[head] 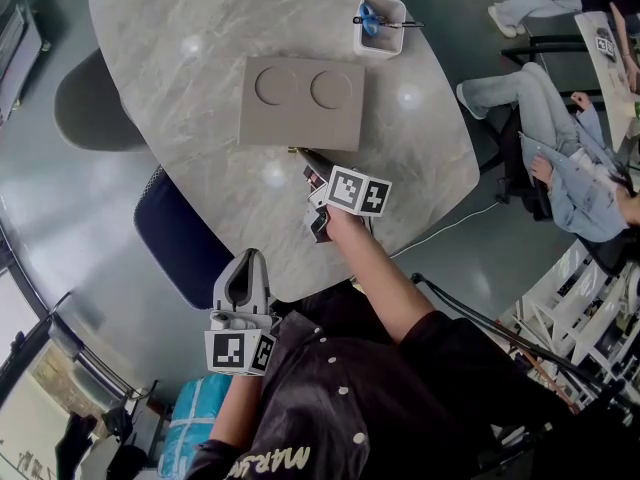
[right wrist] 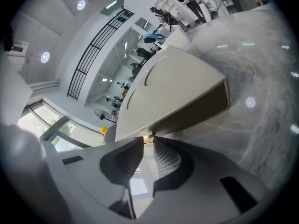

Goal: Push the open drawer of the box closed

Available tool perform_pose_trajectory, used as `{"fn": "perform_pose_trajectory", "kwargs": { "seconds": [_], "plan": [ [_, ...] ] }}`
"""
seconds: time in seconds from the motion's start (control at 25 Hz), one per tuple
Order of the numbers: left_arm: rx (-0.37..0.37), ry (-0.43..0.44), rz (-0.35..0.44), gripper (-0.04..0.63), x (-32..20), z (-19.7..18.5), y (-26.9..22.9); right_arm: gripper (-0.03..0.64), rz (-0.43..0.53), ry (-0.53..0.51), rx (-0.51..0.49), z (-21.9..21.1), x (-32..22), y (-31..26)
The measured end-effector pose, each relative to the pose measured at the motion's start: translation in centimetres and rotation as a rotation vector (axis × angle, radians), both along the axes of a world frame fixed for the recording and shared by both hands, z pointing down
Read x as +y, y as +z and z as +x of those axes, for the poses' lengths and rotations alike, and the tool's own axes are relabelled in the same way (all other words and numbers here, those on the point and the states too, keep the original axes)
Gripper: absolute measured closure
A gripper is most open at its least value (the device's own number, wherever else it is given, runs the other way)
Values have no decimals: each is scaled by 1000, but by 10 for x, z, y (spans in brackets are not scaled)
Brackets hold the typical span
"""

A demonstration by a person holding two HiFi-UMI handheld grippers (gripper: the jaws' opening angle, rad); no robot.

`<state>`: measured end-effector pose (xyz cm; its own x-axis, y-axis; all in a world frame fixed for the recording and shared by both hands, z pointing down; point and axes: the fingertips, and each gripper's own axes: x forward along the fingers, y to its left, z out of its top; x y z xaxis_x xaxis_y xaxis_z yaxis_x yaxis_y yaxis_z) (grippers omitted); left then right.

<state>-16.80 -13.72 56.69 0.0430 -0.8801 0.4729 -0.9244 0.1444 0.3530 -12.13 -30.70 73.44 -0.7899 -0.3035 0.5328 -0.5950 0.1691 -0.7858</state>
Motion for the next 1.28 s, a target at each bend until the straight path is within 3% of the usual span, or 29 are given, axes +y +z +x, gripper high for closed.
{"fn": "perform_pose_trajectory", "kwargs": {
  "seconds": [0.52,0.72,1.04,1.28],
  "plan": [
    [-19,20,48,569,4,-1,-17,556,-18,-58,-3,11,18,-3],
    [-33,53,92,569,8,2,-26,614,45,-70,1,22,30,-24],
    [-49,114,164,569,21,8,-49,620,125,-73,-75,40,65,-87],
    [-57,139,219,569,36,8,-67,620,258,-58,-81,60,83,-148]
  ]
}}
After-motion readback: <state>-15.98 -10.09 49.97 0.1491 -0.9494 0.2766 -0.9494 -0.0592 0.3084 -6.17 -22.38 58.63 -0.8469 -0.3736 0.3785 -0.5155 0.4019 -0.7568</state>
